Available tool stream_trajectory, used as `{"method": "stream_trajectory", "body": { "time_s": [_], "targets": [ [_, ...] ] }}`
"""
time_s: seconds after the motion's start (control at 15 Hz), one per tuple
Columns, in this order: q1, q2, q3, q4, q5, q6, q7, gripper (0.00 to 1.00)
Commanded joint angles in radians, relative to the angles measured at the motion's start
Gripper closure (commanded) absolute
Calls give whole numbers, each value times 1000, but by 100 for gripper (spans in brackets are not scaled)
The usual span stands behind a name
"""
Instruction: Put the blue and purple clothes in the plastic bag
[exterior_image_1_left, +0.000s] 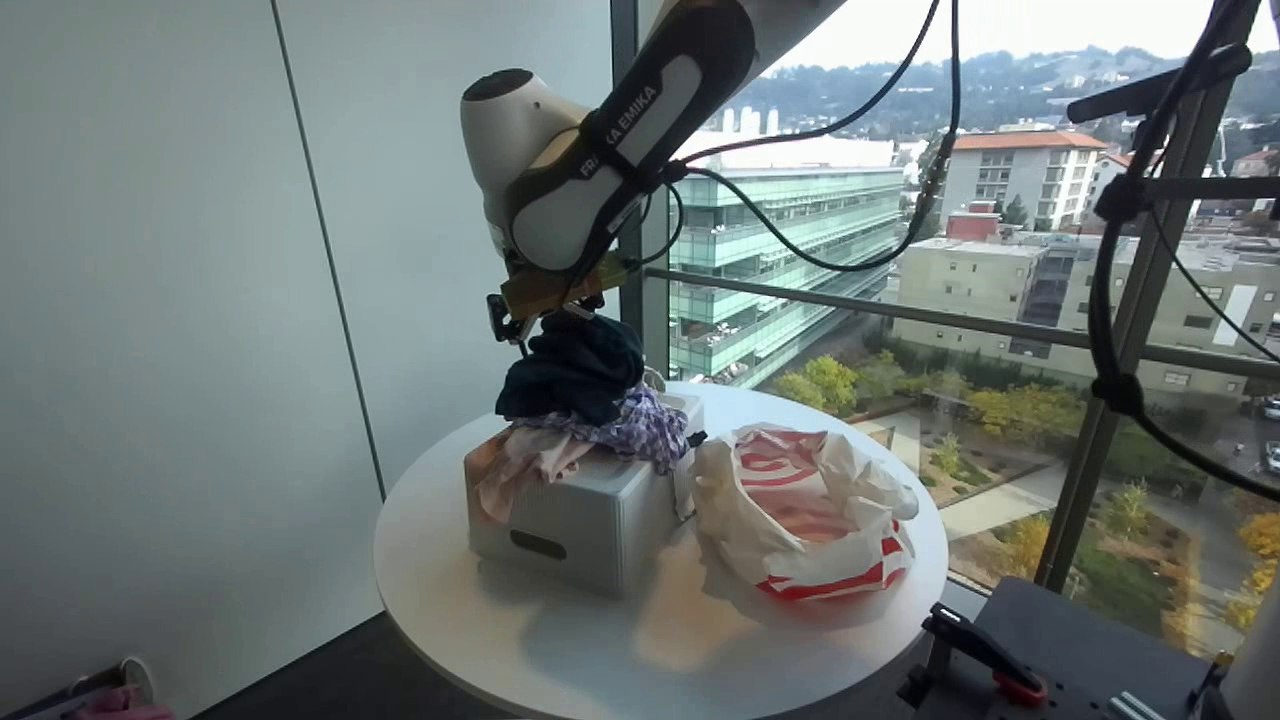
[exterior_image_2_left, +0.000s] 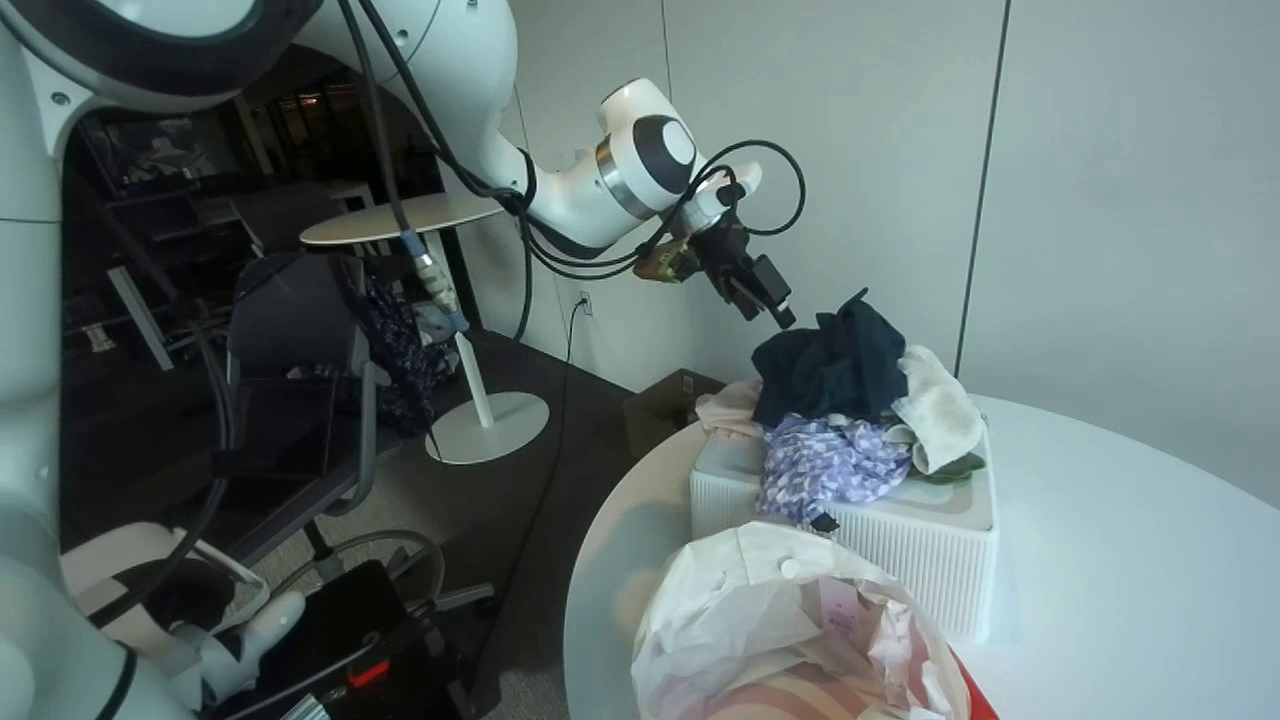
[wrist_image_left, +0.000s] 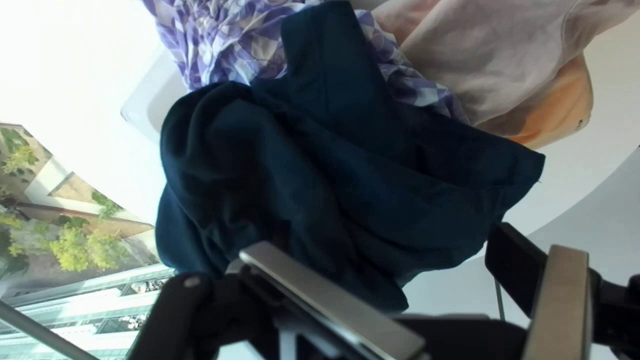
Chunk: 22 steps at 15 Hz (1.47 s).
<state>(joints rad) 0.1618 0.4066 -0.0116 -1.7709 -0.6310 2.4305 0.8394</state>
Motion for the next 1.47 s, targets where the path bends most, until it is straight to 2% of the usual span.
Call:
{"method": "stream_trajectory", "body": {
  "time_s": [0.0, 0.4, 0.47, 0.53, 0.6, 0.73, 1.07, 1.2, 1.33, 1.4],
  "targets": [
    [33, 81, -74, 84, -19, 16, 66, 0],
    [41, 156, -126, 130, -6, 32, 95, 0],
    [41, 164, -129, 133, -1, 25, 93, 25],
    [37, 168, -125, 136, 18, 14, 88, 27],
    [37, 169, -125, 131, 23, 17, 88, 33],
    [35, 167, -125, 119, 40, 19, 82, 51],
    [38, 151, -133, 103, 52, 15, 78, 88],
    [41, 130, -135, 97, 50, 15, 78, 95],
    [46, 95, -136, 89, 43, 14, 81, 96],
    [51, 61, -135, 79, 37, 14, 84, 94]
  ]
}}
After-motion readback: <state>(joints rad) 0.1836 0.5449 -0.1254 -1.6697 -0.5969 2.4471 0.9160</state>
